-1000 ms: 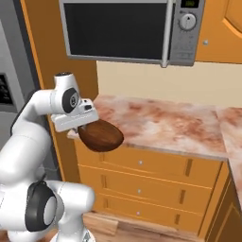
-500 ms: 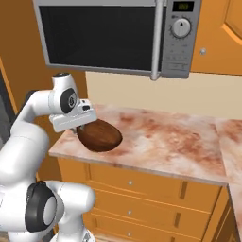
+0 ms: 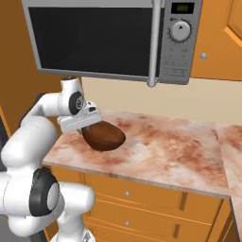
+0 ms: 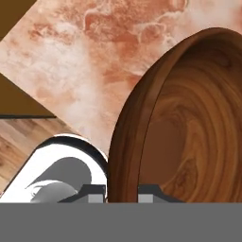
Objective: Clear the mugs and bowl far away from the sink.
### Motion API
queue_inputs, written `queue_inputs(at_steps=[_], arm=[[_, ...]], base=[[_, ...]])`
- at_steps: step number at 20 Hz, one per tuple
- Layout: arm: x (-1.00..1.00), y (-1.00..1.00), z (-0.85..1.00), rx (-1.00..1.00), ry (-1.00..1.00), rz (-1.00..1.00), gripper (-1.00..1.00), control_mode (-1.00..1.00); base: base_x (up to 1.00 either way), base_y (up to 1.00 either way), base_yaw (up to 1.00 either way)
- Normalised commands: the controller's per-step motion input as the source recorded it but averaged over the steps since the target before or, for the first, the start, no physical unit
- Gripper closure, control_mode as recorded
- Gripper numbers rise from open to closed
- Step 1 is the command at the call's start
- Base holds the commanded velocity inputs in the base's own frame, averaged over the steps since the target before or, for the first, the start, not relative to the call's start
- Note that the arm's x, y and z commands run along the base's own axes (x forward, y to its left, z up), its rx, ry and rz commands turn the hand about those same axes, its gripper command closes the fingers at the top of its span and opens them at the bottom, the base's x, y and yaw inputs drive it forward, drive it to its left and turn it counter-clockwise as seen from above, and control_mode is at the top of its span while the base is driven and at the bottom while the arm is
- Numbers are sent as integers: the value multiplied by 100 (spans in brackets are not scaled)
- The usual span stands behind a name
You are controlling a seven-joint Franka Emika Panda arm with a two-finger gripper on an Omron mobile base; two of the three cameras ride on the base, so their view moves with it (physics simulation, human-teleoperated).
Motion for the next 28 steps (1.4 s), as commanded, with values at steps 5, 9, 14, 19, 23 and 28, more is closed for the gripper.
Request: queue_inputs(at_steps=[5, 9, 14, 19, 23, 28], arm=[[89, 0, -88, -9, 0, 25, 100, -100], [87, 0, -80, -6, 0, 28, 100, -100], [57, 0, -58, 0, 0, 24, 100, -100], [41, 0, -53, 0, 0, 18, 100, -100], [5, 0, -42, 0, 0, 14, -100, -100], [-30, 0, -5, 0, -7, 8, -100, -100]], base=[[0, 0, 0], [0, 0, 0], [0, 0, 0], [0, 0, 0], [0, 0, 0], [0, 0, 0]])
